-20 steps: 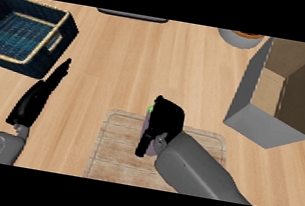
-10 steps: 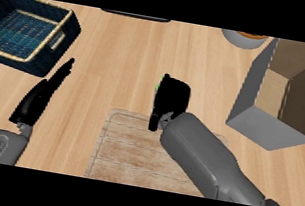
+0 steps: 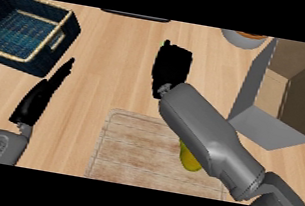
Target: Pick the eggplant from the cutting board and place it in the cardboard box
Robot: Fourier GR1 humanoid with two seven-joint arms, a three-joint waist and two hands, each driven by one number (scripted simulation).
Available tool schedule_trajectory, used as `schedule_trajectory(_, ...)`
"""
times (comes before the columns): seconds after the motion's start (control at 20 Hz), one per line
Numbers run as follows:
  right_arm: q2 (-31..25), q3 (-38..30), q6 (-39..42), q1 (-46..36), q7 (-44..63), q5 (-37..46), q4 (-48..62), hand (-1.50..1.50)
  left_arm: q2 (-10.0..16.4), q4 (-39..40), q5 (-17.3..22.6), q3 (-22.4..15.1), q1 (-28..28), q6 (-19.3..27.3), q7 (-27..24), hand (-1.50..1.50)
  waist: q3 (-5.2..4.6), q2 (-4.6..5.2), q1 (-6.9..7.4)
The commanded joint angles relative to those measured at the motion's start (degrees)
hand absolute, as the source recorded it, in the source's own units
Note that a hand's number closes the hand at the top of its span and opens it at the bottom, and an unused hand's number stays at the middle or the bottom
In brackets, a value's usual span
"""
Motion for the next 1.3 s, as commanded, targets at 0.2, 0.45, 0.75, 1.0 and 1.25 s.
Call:
schedule_trajectory(0.2, -2.5, -0.8, 3.5, -7.2, 12.7, 9.0, -6.3, 1.50, 0.8, -1.5, 0.0, 1.6, 1.5, 0.1, 0.1, 0.00, 0.00, -0.72, -1.59)
schedule_trajectory(0.45, -6.2, -5.0, 9.0, -8.4, 18.5, 10.1, -12.4, 1.50, 0.3, 1.4, 0.0, 2.5, -0.9, 0.2, 0.8, 0.00, -0.01, -0.72, -2.62)
schedule_trajectory(0.75, -13.9, -9.4, 10.4, -5.2, 20.9, 13.1, -21.2, 1.50, 0.7, -1.4, 0.7, 2.3, 3.2, -1.1, 0.2, 0.00, 0.03, -0.94, -2.65)
schedule_trajectory(1.0, -20.5, -15.1, 13.1, -1.5, 18.2, 13.0, -25.5, 1.50, -0.2, -0.3, -0.4, 1.9, 2.9, -0.1, -1.7, 0.00, 0.00, -0.62, -2.76)
schedule_trajectory(1.25, -26.7, -19.8, 17.7, 4.4, 14.9, 11.5, -30.0, 1.50, -0.5, -1.0, -0.3, 2.6, 2.0, 0.3, 0.4, 0.00, 0.01, -0.57, -2.74)
